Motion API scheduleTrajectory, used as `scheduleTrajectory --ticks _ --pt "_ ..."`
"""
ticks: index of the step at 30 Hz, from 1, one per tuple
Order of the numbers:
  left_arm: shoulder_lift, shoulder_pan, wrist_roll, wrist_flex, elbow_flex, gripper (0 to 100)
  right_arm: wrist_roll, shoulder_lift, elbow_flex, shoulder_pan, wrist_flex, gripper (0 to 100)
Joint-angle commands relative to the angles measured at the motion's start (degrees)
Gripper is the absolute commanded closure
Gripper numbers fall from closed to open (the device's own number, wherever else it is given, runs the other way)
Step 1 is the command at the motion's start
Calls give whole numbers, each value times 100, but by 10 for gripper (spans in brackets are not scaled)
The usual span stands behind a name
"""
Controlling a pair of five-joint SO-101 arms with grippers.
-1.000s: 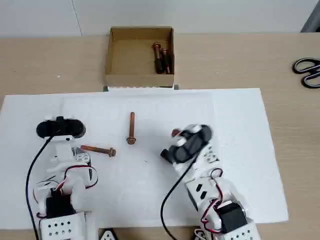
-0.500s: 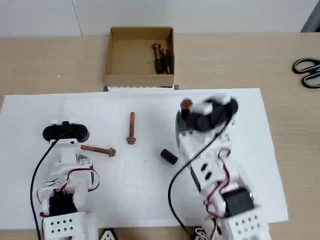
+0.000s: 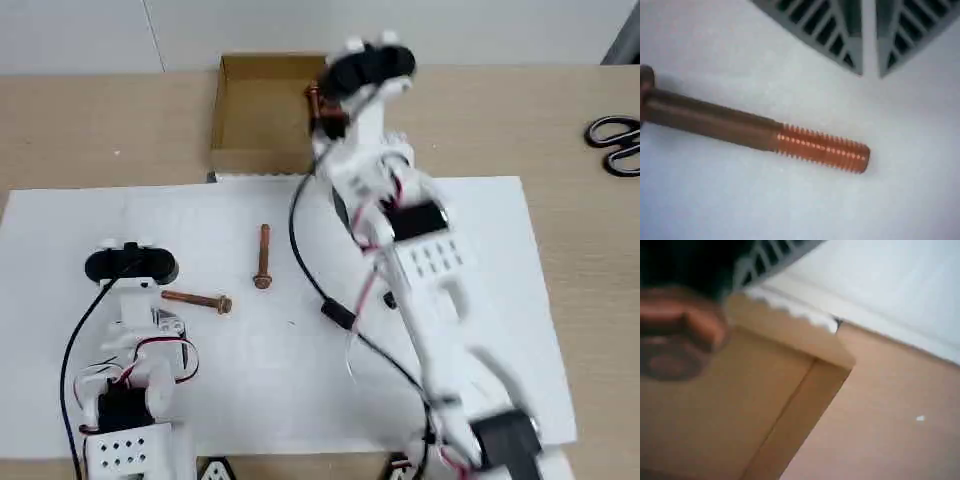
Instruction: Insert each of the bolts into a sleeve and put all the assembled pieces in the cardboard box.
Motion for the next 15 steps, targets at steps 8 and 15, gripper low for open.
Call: scheduleTrajectory --ticks 8,15 --pt "-53 -26 26 -79 -22 994 255 2993 -3552 -338 -180 995" --pt "-53 -35 26 -79 -22 994 659 4198 -4633 -497 -171 995"
